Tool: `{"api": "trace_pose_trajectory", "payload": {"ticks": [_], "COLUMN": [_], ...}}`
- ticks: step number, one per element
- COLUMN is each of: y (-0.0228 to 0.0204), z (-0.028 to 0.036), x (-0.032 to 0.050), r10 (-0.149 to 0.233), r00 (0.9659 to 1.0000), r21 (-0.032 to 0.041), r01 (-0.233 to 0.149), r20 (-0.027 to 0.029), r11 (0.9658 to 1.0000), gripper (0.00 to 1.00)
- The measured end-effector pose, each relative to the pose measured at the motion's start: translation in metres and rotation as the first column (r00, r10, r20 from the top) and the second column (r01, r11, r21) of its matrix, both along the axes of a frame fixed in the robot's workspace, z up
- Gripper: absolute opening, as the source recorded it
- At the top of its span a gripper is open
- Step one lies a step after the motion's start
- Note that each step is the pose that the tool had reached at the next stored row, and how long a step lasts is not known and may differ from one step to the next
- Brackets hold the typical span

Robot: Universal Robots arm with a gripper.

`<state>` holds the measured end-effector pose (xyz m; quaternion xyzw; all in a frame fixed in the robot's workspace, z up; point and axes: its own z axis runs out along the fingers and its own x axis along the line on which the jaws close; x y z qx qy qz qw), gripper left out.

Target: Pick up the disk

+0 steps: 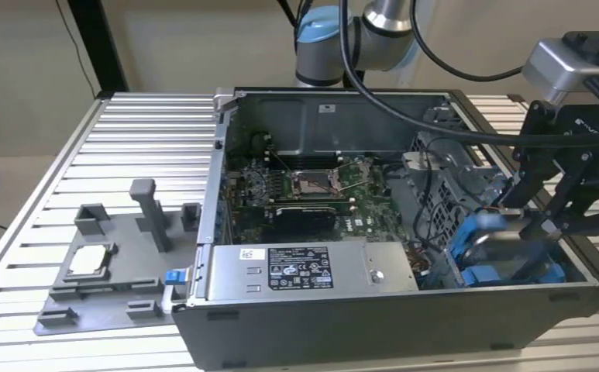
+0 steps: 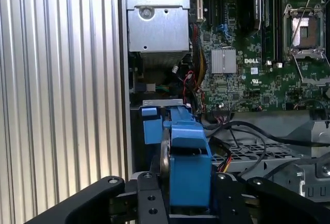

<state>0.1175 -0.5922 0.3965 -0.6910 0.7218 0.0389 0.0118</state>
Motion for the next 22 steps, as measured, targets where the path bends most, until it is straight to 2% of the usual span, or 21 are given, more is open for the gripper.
{"api": "trace_pose_trajectory", "payload": {"ticks": [8,16,19,20,22], "y": [0.0,0.0012,0.0014,0.0015,0.0023], "z": [-0.0002,-0.0063,-0.0067,-0.0068,-0.007], "x": [0.0,0.0007,0.0008,0.0009,0.0013], "r10": [0.0,0.0,0.0,0.0,0.0], "r00": [1.0,1.0,1.0,1.0,0.9999], "r21": [0.0002,0.0104,0.0117,0.0179,0.0415], "r01": [0.0,0.0,0.0,0.0,0.0], "r20": [0.0,0.0062,0.007,0.0081,0.0135], "r11": [1.0,0.9999,0.9999,0.9998,0.9991], "gripper": [1.0,1.0,1.0,1.0,1.0]}}
